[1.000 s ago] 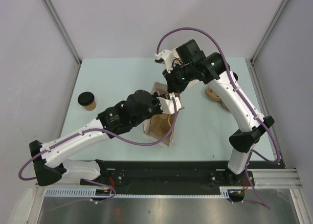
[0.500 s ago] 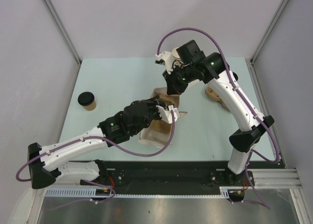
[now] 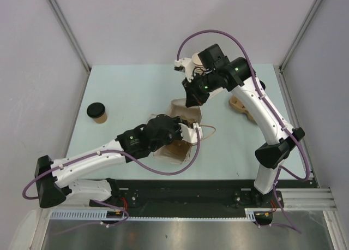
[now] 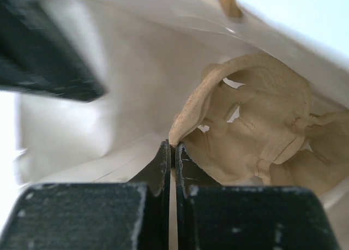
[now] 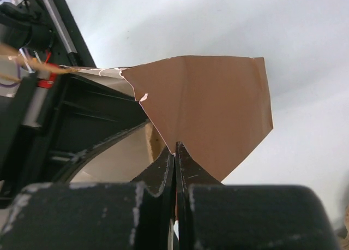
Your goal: Pack the takeout coffee
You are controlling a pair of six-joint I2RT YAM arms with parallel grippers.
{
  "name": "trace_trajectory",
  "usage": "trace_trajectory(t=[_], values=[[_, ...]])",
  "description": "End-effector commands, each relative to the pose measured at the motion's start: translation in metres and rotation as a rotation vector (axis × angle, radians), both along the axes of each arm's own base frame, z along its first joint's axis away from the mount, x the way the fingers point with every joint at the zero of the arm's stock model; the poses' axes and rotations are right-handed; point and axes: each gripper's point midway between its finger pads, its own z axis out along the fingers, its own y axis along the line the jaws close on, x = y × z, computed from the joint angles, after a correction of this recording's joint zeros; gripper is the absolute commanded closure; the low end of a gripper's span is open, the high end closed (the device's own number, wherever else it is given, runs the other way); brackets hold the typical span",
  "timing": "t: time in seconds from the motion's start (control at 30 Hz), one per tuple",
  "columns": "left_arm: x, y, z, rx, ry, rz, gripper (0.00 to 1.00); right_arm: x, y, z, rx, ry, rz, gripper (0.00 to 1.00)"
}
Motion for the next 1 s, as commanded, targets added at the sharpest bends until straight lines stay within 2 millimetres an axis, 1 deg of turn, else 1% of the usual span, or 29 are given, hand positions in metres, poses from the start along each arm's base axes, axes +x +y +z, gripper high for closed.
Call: trace_trajectory(t=[0.0,0.17,0.27,0.33,0.4,0.57,0.6,0.67,0.7,0.73,0.77,0.8,0.97], values=[[-0.006,-0.006,-0.01,-0.006,0.048,-0.016,1.0,-0.013,0.003,0.011,0.046,0.024,0.05,1.0],[-0.005,-0.007,-0.018,0.001,0.049,-0.021,1.0,-0.018,0.004,0.012,0.062,0.045,0.078,1.0],[-0.006,-0.006,-0.028,0.009,0.063,-0.015,1.0,-0.019,0.004,0.011,0.064,0.052,0.083,1.0],[-0.007,-0.005,-0.039,0.02,0.084,-0.011,1.0,-0.019,0.004,0.012,0.069,0.052,0.085,1.0],[-0.008,-0.005,-0.045,0.029,0.095,-0.013,1.0,-0.021,0.004,0.013,0.073,0.058,0.095,1.0],[-0.009,-0.009,-0.053,0.045,0.109,-0.032,1.0,-0.023,0.004,0.013,0.083,0.068,0.113,1.0],[-0.009,-0.011,-0.049,0.039,0.108,-0.037,1.0,-0.022,0.003,0.012,0.082,0.067,0.114,1.0],[-0.009,-0.012,-0.051,0.05,0.125,-0.044,1.0,-0.023,0.003,0.012,0.087,0.072,0.122,1.0],[-0.009,-0.014,-0.046,0.042,0.127,-0.049,1.0,-0.022,0.003,0.012,0.09,0.073,0.123,1.0],[-0.007,-0.013,-0.045,0.041,0.133,-0.044,1.0,-0.023,0.003,0.014,0.099,0.08,0.127,1.0],[-0.01,-0.015,-0.041,0.047,0.148,-0.06,1.0,-0.024,0.003,0.013,0.099,0.083,0.134,1.0],[-0.01,-0.016,-0.044,0.054,0.167,-0.06,1.0,-0.024,0.002,0.014,0.104,0.082,0.137,1.0],[-0.011,-0.016,-0.039,0.068,0.242,-0.065,0.99,-0.037,0.003,0.016,0.128,0.114,0.198,1.0]])
